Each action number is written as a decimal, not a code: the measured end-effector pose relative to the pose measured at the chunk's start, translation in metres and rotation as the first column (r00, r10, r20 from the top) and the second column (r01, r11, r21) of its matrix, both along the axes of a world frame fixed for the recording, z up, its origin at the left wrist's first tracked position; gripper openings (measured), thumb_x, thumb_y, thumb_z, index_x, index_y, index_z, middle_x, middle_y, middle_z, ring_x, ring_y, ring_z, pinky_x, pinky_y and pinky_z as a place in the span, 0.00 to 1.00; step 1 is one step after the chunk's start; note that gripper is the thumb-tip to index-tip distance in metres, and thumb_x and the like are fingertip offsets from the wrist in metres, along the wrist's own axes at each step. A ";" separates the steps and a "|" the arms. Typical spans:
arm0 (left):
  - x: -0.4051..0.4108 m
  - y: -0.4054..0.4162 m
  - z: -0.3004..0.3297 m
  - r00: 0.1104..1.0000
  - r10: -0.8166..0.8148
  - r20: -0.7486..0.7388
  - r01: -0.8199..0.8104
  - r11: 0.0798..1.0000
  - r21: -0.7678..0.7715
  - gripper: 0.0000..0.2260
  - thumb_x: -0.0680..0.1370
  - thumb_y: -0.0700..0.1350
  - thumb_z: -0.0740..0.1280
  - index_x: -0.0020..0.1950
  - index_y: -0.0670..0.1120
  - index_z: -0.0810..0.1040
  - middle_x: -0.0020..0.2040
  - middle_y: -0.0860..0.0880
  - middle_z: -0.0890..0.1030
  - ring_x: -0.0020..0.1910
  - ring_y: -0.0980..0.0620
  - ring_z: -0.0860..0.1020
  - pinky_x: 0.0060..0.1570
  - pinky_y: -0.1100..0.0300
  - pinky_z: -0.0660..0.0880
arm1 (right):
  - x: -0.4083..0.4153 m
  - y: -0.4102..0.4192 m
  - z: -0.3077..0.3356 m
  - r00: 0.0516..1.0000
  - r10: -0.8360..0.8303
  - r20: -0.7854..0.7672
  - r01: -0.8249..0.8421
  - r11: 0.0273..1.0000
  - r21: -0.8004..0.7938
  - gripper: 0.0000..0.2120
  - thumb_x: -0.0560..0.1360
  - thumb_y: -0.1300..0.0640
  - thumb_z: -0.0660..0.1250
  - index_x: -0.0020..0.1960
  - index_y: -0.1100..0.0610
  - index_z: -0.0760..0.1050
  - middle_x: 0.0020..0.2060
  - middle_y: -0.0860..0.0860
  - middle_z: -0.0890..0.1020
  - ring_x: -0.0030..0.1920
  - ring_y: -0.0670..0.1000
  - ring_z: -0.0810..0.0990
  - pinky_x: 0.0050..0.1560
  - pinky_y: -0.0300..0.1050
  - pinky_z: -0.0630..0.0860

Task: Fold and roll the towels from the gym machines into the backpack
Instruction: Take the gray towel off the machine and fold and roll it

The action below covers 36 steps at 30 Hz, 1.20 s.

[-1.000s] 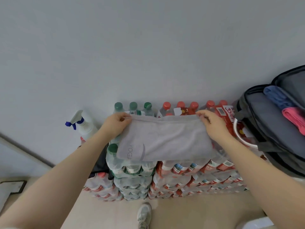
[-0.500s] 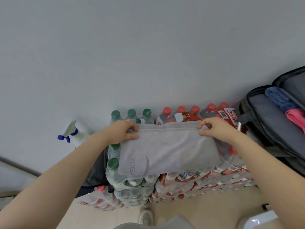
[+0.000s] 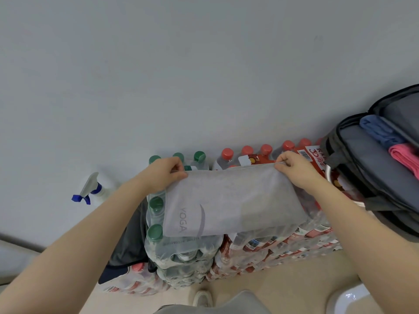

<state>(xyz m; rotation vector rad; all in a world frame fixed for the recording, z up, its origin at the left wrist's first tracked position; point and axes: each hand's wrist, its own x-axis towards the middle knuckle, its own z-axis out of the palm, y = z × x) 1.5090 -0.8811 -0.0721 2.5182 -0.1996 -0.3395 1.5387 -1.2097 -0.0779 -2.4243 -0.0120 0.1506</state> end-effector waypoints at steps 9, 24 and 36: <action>0.005 0.009 -0.006 0.996 0.016 0.088 -0.015 1.000 -0.010 0.08 0.75 0.43 0.67 0.38 0.48 0.70 0.35 0.51 0.74 0.37 0.52 0.71 0.34 0.72 0.65 | 0.005 0.002 -0.013 0.991 -0.131 -0.021 0.132 0.961 0.244 0.09 0.74 0.65 0.65 0.39 0.52 0.71 0.38 0.53 0.77 0.42 0.52 0.74 0.40 0.42 0.69; -0.012 -0.060 -0.006 0.916 -0.151 0.372 0.098 0.982 0.159 0.30 0.71 0.47 0.44 0.70 0.38 0.64 0.70 0.39 0.66 0.71 0.41 0.62 0.69 0.50 0.58 | -0.019 0.084 -0.012 0.885 0.398 0.242 -0.305 0.887 -0.347 0.26 0.74 0.53 0.49 0.68 0.63 0.66 0.68 0.60 0.70 0.69 0.58 0.66 0.70 0.54 0.62; -0.042 -0.062 -0.043 0.980 -0.107 0.170 0.012 0.876 0.482 0.55 0.57 0.74 0.22 0.76 0.46 0.43 0.77 0.46 0.45 0.76 0.49 0.45 0.73 0.54 0.40 | -0.028 0.027 -0.036 0.960 0.273 -0.063 -0.264 0.805 -0.532 0.28 0.80 0.43 0.43 0.76 0.50 0.40 0.76 0.48 0.43 0.76 0.49 0.42 0.75 0.50 0.41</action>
